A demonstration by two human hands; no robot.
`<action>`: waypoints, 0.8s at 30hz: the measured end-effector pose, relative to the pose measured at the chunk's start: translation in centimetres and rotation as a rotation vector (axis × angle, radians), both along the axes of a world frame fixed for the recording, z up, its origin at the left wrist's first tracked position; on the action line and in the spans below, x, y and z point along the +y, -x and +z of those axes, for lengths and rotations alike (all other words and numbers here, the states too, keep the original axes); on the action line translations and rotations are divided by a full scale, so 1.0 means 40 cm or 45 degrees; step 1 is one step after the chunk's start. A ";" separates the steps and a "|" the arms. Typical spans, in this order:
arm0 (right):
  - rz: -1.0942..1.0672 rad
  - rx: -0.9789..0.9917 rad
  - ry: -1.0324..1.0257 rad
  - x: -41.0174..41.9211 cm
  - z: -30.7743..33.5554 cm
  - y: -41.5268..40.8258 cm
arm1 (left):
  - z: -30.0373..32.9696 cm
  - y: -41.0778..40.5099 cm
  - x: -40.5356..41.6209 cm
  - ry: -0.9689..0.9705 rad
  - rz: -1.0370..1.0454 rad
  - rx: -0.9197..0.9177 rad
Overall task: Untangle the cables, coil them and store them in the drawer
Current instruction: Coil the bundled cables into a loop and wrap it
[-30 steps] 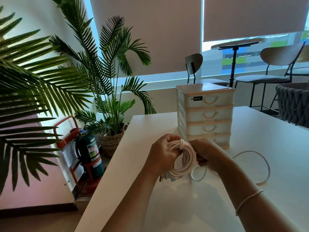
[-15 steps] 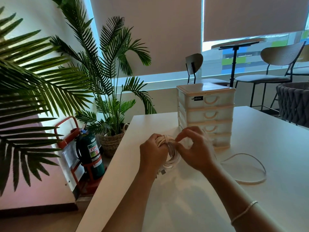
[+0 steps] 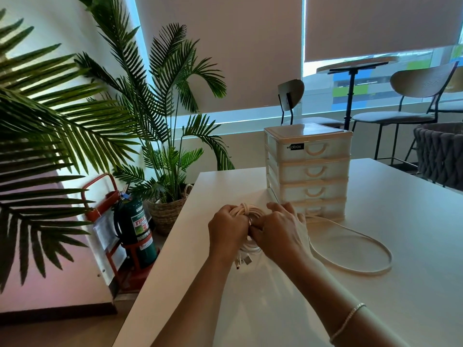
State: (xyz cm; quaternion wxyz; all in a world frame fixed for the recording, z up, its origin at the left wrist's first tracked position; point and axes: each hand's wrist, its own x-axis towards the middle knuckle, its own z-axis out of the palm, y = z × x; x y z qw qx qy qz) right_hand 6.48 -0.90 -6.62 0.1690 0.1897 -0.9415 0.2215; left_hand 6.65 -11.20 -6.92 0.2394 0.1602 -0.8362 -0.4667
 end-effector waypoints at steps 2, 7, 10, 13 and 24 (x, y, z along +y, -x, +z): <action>-0.003 0.008 0.014 -0.007 -0.002 -0.002 | 0.000 -0.001 0.002 -0.014 -0.011 0.015; 0.036 -0.102 0.180 -0.003 -0.007 0.016 | 0.000 0.000 0.009 0.037 -0.079 0.097; 0.099 -0.233 0.289 0.006 -0.006 0.030 | -0.005 0.006 0.007 0.062 -0.097 0.134; 0.208 -0.400 0.533 0.013 0.001 0.029 | -0.007 0.005 -0.004 0.100 -0.084 0.210; 0.287 -0.672 0.717 0.051 0.036 0.015 | -0.017 0.009 -0.036 0.310 0.042 0.285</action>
